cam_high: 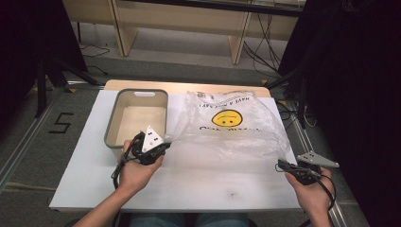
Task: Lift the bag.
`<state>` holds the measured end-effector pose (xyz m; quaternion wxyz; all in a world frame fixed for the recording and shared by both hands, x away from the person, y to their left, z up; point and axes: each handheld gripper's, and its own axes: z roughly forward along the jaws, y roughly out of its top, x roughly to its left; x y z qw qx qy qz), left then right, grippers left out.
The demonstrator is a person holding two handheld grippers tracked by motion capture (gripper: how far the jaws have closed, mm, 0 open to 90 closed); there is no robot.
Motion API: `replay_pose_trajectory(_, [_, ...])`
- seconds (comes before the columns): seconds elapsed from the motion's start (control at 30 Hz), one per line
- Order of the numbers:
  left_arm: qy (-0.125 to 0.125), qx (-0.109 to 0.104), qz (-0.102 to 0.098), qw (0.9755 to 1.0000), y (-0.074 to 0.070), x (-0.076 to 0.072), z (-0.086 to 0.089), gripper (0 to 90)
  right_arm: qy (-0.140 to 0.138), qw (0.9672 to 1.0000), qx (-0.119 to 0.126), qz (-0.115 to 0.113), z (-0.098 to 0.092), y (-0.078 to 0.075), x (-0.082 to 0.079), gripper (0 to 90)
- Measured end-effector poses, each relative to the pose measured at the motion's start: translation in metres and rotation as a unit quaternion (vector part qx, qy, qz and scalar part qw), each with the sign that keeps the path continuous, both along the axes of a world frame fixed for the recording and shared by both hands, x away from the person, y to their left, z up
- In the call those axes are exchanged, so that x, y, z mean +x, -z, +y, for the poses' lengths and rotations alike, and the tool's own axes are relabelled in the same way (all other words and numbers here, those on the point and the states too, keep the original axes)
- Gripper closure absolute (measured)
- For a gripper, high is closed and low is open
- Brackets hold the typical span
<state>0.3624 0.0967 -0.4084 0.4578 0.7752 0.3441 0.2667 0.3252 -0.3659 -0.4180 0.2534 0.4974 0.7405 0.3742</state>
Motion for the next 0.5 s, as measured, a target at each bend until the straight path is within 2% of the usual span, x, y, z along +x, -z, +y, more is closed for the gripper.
replay_pose_trajectory(0.23, [-0.006, -0.011, -0.016, 0.9998, -0.008, 0.000, 0.003, 89.4, 0.006, 0.9989, 0.002, -0.047, 0.000, -0.008, -0.003, 90.0])
replay_pose_trajectory(0.5, [-0.007, -0.022, -0.030, 0.9993, -0.015, 0.001, 0.003, 89.3, 0.014, 0.9963, 0.005, -0.085, 0.002, -0.015, -0.005, 90.0])
